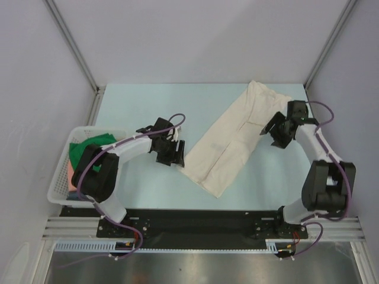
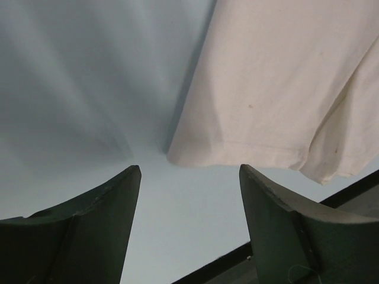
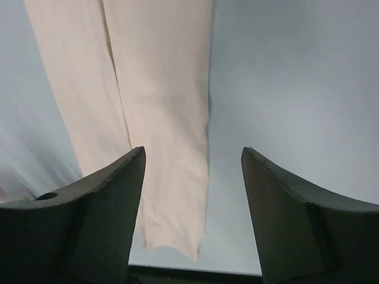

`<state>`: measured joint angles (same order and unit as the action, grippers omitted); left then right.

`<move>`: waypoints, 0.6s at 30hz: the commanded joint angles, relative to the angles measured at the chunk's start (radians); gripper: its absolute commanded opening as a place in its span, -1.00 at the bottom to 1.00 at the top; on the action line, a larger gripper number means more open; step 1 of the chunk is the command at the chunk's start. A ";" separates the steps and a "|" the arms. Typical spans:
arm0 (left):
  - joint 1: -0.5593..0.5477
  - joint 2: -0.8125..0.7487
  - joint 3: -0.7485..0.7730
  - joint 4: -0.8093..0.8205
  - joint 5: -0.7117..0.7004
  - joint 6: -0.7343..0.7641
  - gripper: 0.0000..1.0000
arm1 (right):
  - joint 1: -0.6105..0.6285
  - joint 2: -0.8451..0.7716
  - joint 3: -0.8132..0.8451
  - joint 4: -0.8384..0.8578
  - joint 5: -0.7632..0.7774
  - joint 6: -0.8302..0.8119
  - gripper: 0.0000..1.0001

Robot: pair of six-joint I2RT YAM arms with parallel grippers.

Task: Fold and stack the t-shirts
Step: Fold the tshirt

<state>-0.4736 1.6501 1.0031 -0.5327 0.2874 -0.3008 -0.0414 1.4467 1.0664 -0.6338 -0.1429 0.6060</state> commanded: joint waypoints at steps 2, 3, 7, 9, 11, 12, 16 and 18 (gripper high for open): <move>0.003 0.062 0.087 0.008 -0.019 0.081 0.43 | -0.130 0.216 0.191 0.129 -0.066 -0.098 0.43; 0.003 0.088 0.097 0.011 -0.010 0.084 0.41 | -0.143 0.298 0.267 0.138 -0.070 -0.094 0.43; 0.003 0.141 0.103 0.025 0.012 0.077 0.29 | -0.181 0.472 0.427 0.184 -0.066 -0.091 0.46; 0.003 0.152 0.089 0.034 0.021 0.062 0.16 | -0.193 0.535 0.484 0.204 -0.067 -0.095 0.53; 0.003 0.154 0.074 0.048 0.038 0.049 -0.07 | -0.206 0.631 0.572 0.214 -0.075 -0.109 0.54; 0.001 0.151 0.057 0.053 0.041 0.039 -0.17 | -0.209 0.662 0.601 0.218 -0.078 -0.110 0.54; 0.001 0.139 0.017 0.063 0.039 0.026 -0.50 | -0.224 0.753 0.668 0.273 -0.067 -0.106 0.50; 0.003 0.134 -0.004 0.056 0.035 0.019 -0.76 | -0.238 0.785 0.678 0.312 -0.061 -0.077 0.47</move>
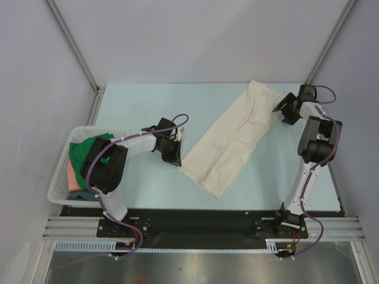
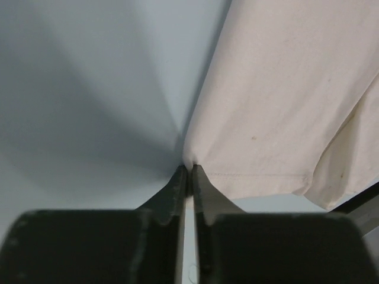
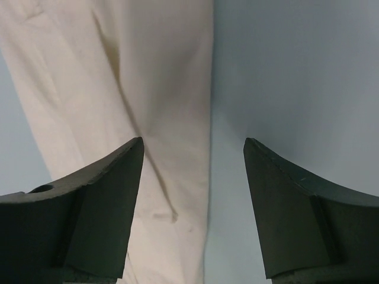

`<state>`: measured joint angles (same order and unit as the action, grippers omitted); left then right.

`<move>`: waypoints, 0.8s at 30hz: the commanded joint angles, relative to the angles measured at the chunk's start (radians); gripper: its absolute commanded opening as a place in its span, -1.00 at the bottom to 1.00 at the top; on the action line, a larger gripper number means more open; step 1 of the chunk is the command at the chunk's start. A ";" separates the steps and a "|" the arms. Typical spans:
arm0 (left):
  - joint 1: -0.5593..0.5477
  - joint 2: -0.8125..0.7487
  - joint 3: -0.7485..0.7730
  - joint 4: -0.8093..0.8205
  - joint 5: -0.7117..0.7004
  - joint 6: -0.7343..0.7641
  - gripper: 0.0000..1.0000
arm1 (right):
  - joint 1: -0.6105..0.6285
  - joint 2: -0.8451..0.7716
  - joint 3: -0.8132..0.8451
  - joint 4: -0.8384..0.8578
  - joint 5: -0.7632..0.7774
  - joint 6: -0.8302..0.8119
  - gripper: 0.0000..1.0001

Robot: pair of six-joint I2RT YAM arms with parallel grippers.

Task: Fold and stack the t-shirts
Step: Fold the tshirt

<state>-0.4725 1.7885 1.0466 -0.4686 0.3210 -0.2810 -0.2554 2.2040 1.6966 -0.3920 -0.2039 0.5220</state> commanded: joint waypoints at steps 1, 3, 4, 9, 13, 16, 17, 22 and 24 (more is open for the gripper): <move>0.002 -0.011 -0.059 -0.007 -0.002 -0.006 -0.95 | -0.028 0.037 0.048 0.082 0.000 0.018 0.45; 0.000 -0.038 -0.101 0.008 -0.005 -0.030 -0.99 | -0.038 0.062 0.046 0.123 -0.012 0.042 0.39; 0.000 -0.052 -0.114 0.021 -0.014 -0.040 -1.00 | -0.042 0.069 0.049 0.149 -0.018 0.047 0.38; 0.000 -0.138 -0.219 0.054 -0.046 -0.113 -0.99 | -0.033 0.180 0.162 0.107 -0.063 0.035 0.37; -0.002 -0.224 -0.309 0.079 -0.056 -0.162 -0.99 | -0.013 0.247 0.247 0.101 -0.078 0.024 0.37; -0.009 -0.316 -0.391 0.099 -0.060 -0.214 -0.99 | 0.008 0.276 0.291 0.110 -0.112 0.035 0.36; -0.014 -0.372 -0.413 0.104 -0.060 -0.228 -0.99 | 0.018 0.301 0.307 0.099 -0.124 0.039 0.36; -0.081 -0.500 -0.537 0.160 -0.060 -0.345 -0.99 | 0.088 0.347 0.334 0.139 -0.154 0.088 0.23; -0.118 -0.535 -0.583 0.183 -0.057 -0.400 -0.99 | 0.110 0.365 0.347 0.160 -0.146 0.107 0.11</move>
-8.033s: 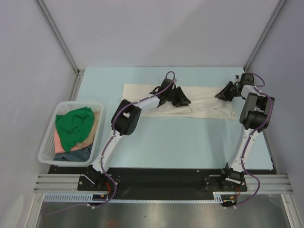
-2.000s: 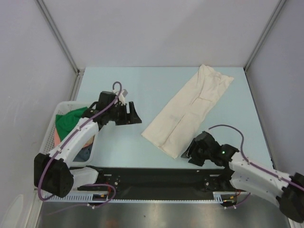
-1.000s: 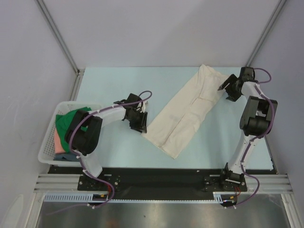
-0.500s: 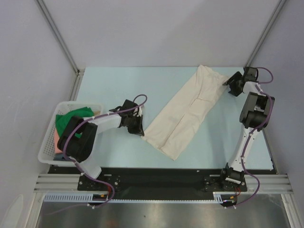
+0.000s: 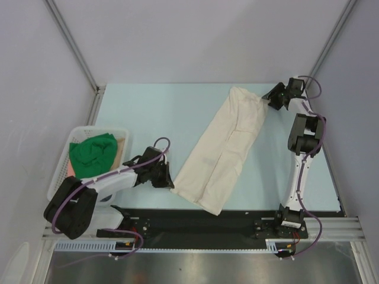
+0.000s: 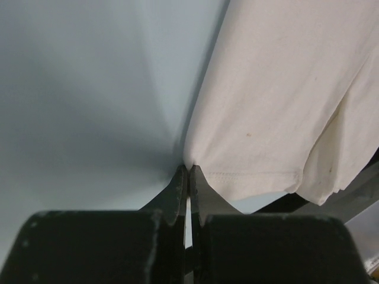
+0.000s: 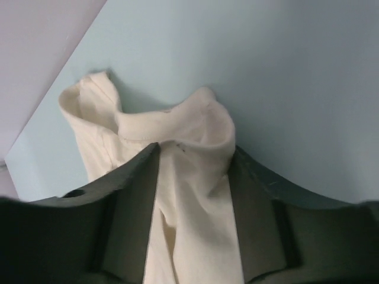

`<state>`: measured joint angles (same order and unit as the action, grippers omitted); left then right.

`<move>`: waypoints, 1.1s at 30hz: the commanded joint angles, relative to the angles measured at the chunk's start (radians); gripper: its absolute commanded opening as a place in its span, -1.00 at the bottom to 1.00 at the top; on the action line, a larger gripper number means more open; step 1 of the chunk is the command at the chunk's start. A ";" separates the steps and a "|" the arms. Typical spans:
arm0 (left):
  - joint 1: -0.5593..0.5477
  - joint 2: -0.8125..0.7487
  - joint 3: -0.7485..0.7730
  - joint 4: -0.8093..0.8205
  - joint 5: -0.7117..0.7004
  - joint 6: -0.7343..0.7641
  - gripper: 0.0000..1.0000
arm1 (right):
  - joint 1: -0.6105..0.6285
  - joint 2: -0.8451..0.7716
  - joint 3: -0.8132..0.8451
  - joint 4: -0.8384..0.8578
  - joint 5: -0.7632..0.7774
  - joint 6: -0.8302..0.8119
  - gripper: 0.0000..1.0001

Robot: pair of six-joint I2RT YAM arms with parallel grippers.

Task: Fold and stack the t-shirts
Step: Fold the tshirt

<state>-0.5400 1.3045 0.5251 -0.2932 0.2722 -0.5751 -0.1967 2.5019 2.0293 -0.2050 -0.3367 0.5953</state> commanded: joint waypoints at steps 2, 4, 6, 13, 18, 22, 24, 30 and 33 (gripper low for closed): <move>-0.075 -0.073 -0.088 0.040 -0.013 -0.143 -0.99 | 0.062 0.083 0.034 -0.014 -0.013 0.043 -0.03; -0.110 -0.109 -0.117 0.063 -0.030 -0.186 -0.99 | 0.072 0.116 0.080 -0.017 -0.015 0.064 -0.26; -0.136 -0.131 -0.129 0.068 -0.047 -0.218 -0.99 | 0.080 0.155 0.136 -0.011 -0.021 0.074 -0.43; -0.202 -0.142 -0.162 0.150 -0.110 -0.299 -0.99 | 0.102 0.274 0.368 -0.033 0.039 0.077 -0.80; -0.279 -0.103 -0.157 0.199 -0.162 -0.367 -0.99 | 0.118 0.376 0.555 -0.066 0.073 0.017 -0.47; -0.317 -0.088 -0.114 0.169 -0.186 -0.368 -1.00 | 0.109 0.336 0.559 -0.150 0.088 0.004 -0.03; -0.325 -0.100 -0.085 0.138 -0.197 -0.359 -0.99 | 0.086 0.272 0.556 -0.236 0.097 -0.024 0.11; -0.330 -0.168 -0.080 0.033 -0.212 -0.347 -0.99 | 0.034 -0.134 0.203 -0.507 0.183 -0.121 0.52; -0.330 -0.188 -0.051 -0.026 -0.228 -0.306 -0.99 | 0.032 -0.309 0.009 -0.566 0.168 -0.135 0.94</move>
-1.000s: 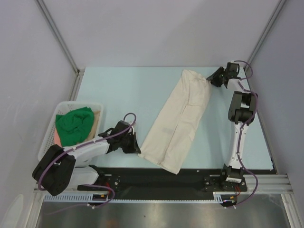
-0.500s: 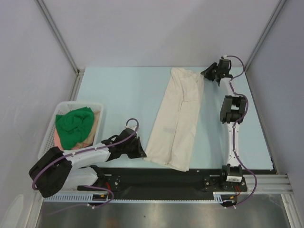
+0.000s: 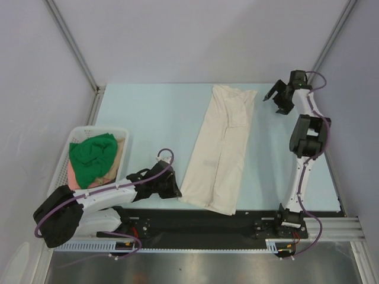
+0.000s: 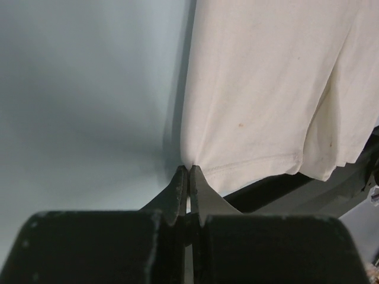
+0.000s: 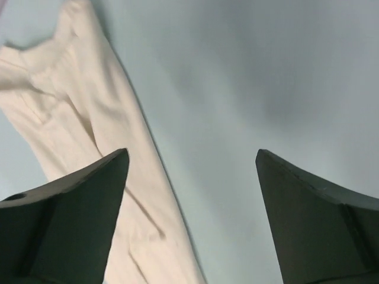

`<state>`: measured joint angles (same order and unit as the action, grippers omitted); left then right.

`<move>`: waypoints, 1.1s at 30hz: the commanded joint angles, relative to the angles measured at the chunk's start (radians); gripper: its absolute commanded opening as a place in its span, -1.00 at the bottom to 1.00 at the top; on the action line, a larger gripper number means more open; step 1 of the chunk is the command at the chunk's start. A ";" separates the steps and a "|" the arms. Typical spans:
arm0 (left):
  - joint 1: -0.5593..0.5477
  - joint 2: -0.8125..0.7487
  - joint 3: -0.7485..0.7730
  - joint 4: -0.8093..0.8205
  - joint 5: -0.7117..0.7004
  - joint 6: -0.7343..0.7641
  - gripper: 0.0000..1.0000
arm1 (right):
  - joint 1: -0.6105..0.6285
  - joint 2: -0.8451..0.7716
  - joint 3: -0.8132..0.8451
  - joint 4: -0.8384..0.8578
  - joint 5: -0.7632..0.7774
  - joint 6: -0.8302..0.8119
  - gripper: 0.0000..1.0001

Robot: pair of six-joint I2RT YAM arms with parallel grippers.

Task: Fold and stack the t-shirts
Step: Fold the tshirt

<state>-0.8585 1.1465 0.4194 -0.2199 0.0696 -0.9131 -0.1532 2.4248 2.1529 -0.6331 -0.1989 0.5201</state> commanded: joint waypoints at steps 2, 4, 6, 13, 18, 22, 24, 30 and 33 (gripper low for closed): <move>-0.011 -0.030 0.081 -0.147 -0.025 0.069 -0.99 | 0.048 -0.431 -0.299 -0.198 0.035 -0.116 0.99; -0.011 -0.033 0.105 -0.167 -0.010 0.080 -0.99 | 0.117 -0.690 -0.553 -0.154 0.036 -0.141 1.00; -0.011 -0.031 0.125 -0.171 0.009 0.097 -0.99 | 0.223 -0.836 -0.689 -0.131 0.027 -0.135 0.99; -0.011 0.009 0.140 -0.157 0.044 0.105 -0.99 | 0.432 -1.409 -1.169 -0.120 -0.216 0.036 0.99; -0.011 0.009 0.136 -0.157 0.044 0.100 -0.99 | 0.521 -1.648 -1.419 -0.213 -0.309 0.152 0.83; -0.011 -0.002 0.128 -0.162 0.038 0.097 -0.99 | 0.621 -1.794 -1.609 -0.241 -0.303 0.260 0.54; -0.010 -0.001 0.124 -0.159 0.036 0.097 -0.99 | 0.623 -1.851 -1.683 -0.188 -0.324 0.310 0.35; -0.010 0.007 0.124 -0.183 0.024 0.097 -0.31 | 0.624 -1.916 -1.852 -0.077 -0.382 0.405 0.45; -0.010 0.004 0.125 -0.190 0.009 0.100 0.22 | 0.626 -1.905 -1.906 -0.012 -0.398 0.435 0.45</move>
<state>-0.8619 1.1576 0.5259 -0.3893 0.0883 -0.8238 0.4675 0.5220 0.2741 -0.7628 -0.5537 0.8886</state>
